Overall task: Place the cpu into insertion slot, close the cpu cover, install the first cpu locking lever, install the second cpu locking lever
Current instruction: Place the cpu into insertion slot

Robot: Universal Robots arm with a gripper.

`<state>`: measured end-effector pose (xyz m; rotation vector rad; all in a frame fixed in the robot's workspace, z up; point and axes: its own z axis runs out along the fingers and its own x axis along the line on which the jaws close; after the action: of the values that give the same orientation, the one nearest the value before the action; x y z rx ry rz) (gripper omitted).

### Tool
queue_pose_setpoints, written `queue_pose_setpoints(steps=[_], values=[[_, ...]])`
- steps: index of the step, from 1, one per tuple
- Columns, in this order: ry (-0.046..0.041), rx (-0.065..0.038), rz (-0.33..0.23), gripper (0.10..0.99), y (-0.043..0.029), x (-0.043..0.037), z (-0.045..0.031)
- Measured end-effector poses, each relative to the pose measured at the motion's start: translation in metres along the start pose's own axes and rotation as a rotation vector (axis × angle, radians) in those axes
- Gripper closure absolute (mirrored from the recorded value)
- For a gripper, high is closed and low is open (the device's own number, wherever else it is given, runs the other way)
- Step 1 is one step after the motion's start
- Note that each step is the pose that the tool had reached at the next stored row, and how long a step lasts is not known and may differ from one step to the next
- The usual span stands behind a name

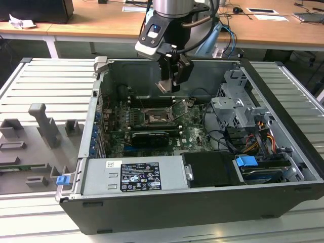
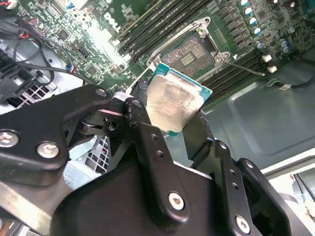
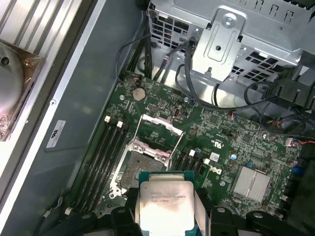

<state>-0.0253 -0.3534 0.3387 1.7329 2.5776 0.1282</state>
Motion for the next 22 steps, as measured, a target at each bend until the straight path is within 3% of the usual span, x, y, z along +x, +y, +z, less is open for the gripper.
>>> queue_pose_setpoints(steps=[8,15,22], values=[[-0.0003,0.000,0.003,0.557,-0.0002,-0.0001,0.0028],[-0.0122,-0.002,0.141,0.557,-0.0005,-0.0001,0.0061],[-0.0193,-0.004,0.222,0.557,-0.0009,-0.0002,0.0105]])
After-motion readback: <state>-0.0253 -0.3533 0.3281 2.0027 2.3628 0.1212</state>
